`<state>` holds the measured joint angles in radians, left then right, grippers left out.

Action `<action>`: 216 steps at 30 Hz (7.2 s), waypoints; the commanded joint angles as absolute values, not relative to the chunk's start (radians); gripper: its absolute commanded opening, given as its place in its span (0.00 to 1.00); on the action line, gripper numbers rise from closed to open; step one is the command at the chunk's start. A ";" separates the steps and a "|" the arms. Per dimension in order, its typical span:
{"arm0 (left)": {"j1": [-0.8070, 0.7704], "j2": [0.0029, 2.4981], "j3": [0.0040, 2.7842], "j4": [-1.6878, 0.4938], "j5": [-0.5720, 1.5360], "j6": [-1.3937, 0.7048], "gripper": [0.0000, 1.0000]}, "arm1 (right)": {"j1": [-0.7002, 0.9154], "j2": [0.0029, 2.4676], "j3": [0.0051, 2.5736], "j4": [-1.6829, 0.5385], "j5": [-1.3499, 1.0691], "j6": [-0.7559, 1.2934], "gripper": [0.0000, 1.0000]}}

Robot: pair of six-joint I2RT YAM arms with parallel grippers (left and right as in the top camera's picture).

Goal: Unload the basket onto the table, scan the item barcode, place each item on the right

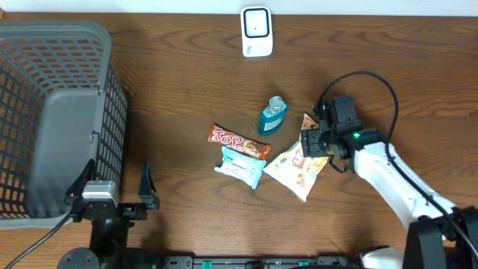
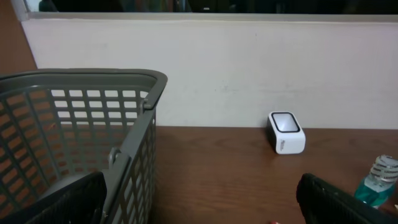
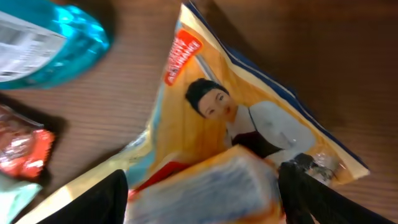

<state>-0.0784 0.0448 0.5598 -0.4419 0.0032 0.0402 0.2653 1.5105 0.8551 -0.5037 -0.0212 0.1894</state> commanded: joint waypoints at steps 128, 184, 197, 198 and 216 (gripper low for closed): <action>-0.075 0.471 0.154 -0.023 0.564 0.250 0.98 | 0.140 1.375 0.969 -1.208 -0.835 1.712 0.01; -0.075 0.471 0.154 -0.023 0.564 0.250 0.98 | -0.168 1.317 0.968 -0.735 -0.607 0.846 0.01; -0.075 0.471 0.154 -0.022 0.564 0.250 0.98 | -0.004 1.355 0.968 -0.107 -0.294 0.822 0.01; -0.075 0.471 0.154 -0.023 0.564 0.250 0.98 | 0.014 1.366 0.968 -0.067 -0.252 0.822 0.01; -0.075 0.471 0.154 -0.023 0.564 0.250 0.98 | 0.172 2.013 1.112 0.994 -0.265 0.841 0.01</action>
<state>-0.0784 0.4706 0.1638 -0.0257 0.5686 0.2588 0.1596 1.9293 1.0241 0.9768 -0.2115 0.8345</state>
